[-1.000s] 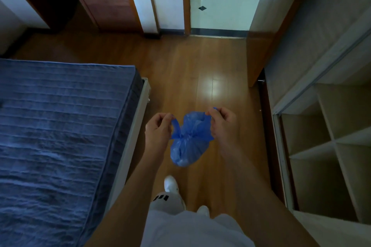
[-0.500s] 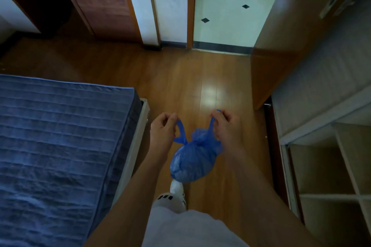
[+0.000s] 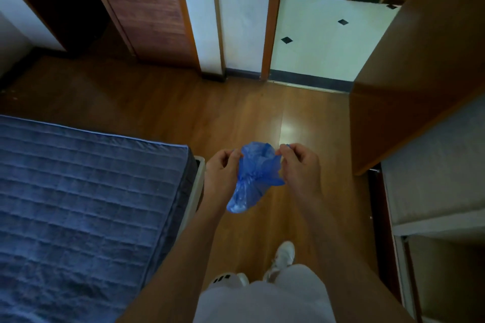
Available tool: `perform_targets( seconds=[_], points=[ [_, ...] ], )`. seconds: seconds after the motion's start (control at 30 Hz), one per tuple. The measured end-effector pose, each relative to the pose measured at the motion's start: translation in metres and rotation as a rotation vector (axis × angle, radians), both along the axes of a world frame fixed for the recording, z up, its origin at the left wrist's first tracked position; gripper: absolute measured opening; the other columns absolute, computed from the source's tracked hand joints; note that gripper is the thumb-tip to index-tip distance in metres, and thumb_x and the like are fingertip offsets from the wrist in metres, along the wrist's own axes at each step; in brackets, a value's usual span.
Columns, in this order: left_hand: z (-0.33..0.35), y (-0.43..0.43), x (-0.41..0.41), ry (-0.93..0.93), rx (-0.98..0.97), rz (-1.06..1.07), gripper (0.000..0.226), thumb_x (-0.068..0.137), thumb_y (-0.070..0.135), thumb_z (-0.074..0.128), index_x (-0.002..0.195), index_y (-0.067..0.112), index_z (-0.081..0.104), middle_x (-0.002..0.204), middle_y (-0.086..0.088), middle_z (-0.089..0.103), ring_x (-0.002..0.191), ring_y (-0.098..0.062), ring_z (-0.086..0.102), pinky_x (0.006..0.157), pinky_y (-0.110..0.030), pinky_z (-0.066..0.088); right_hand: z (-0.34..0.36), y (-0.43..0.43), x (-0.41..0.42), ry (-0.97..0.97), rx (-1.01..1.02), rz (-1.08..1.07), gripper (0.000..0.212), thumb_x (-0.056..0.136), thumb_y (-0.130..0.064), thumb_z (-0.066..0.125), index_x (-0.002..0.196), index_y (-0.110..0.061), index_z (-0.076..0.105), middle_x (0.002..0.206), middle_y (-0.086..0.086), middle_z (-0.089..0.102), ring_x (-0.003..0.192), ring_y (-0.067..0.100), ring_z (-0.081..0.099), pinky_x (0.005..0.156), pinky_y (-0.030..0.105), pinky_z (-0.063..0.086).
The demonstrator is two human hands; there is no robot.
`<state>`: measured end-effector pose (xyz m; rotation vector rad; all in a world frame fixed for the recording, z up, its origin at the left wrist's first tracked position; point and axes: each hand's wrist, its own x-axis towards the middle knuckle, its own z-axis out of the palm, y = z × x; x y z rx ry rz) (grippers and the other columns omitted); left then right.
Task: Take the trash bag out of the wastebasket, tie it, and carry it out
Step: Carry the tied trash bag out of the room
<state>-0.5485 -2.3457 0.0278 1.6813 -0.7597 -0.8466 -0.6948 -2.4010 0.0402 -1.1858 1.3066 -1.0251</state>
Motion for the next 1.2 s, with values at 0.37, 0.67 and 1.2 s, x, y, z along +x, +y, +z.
perform_targets(
  seconds=[0.37, 0.67, 1.2],
  points=[
    [-0.018, -0.138, 0.032, 0.049, 0.062, 0.149, 0.025, 0.094, 0.029, 0.058, 0.079, 0.011, 0.067, 0.055, -0.002, 0.053, 0.058, -0.026, 0.052, 0.063, -0.046, 0.047, -0.017, -0.153, 0.030, -0.006, 0.075, 0.133, 0.029, 0.093, -0.023, 0.061, 0.076, 0.001, 0.062, 0.054, -0.002, 0.043, 0.051, 0.014, 0.038, 0.050, 0.028, 0.032],
    [0.008, -0.285, 0.033, -0.131, 0.094, 0.272, 0.022, 0.096, 0.028, 0.055, 0.082, 0.015, 0.067, 0.070, 0.004, 0.065, 0.066, -0.015, 0.059, 0.061, -0.029, 0.045, 0.002, -0.328, 0.042, -0.055, 0.103, 0.247, 0.028, 0.095, -0.020, 0.060, 0.067, -0.015, 0.063, 0.047, -0.013, 0.044, 0.046, 0.005, 0.037, 0.050, 0.024, 0.032],
    [-0.009, -0.435, 0.112, -0.078, 0.103, 0.295, 0.021, 0.097, 0.027, 0.055, 0.082, 0.018, 0.067, 0.063, -0.002, 0.057, 0.057, -0.016, 0.051, 0.056, -0.033, 0.042, -0.017, -0.477, 0.125, -0.001, 0.128, 0.280, 0.027, 0.097, -0.022, 0.060, 0.072, -0.016, 0.067, 0.047, -0.011, 0.048, 0.047, 0.008, 0.042, 0.047, 0.025, 0.034]
  ],
)
